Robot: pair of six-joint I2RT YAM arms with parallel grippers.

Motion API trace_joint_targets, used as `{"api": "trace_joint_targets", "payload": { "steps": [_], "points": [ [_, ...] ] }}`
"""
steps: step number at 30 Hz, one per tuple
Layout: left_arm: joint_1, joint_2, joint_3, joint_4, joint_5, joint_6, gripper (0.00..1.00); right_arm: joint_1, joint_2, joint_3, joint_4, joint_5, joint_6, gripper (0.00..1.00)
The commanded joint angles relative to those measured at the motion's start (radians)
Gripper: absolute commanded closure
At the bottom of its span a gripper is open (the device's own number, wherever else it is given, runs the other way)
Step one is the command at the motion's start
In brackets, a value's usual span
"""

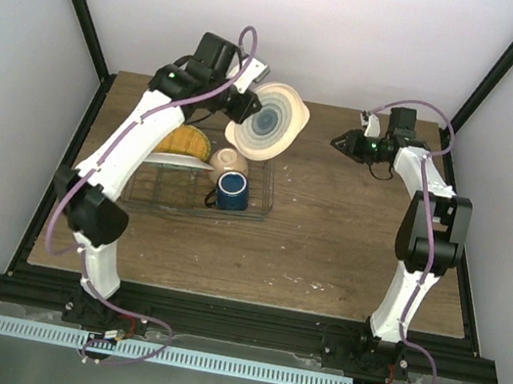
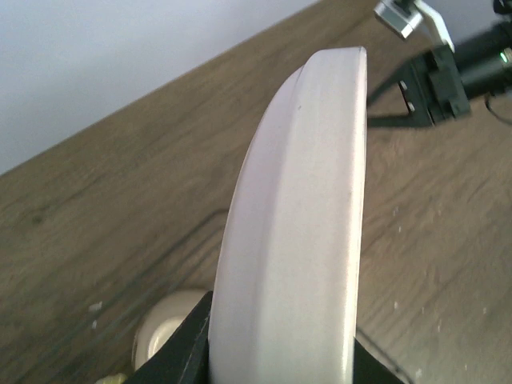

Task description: Load the mixed dishes into the dish rack

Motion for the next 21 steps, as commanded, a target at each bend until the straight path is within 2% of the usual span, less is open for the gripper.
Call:
{"api": "trace_joint_targets", "payload": {
  "steps": [1, 5, 9, 21],
  "points": [
    [-0.038, -0.167, -0.131, 0.050, -0.150, 0.063, 1.00, -0.007, 0.048, 0.067, -0.011, -0.008, -0.007, 0.69],
    [-0.074, -0.294, -0.248, 0.042, -0.288, 0.111, 1.00, -0.007, 0.075, 0.072, -0.012, -0.015, -0.013, 0.69],
    [-0.104, -0.358, -0.314, -0.002, -0.385, 0.136, 1.00, -0.007, 0.092, 0.087, -0.018, -0.018, -0.015, 0.69],
    [-0.212, -0.371, -0.362, -0.222, -0.657, 0.203, 1.00, -0.007, 0.116, 0.120, -0.030, -0.018, -0.018, 0.69]
  ]
}}
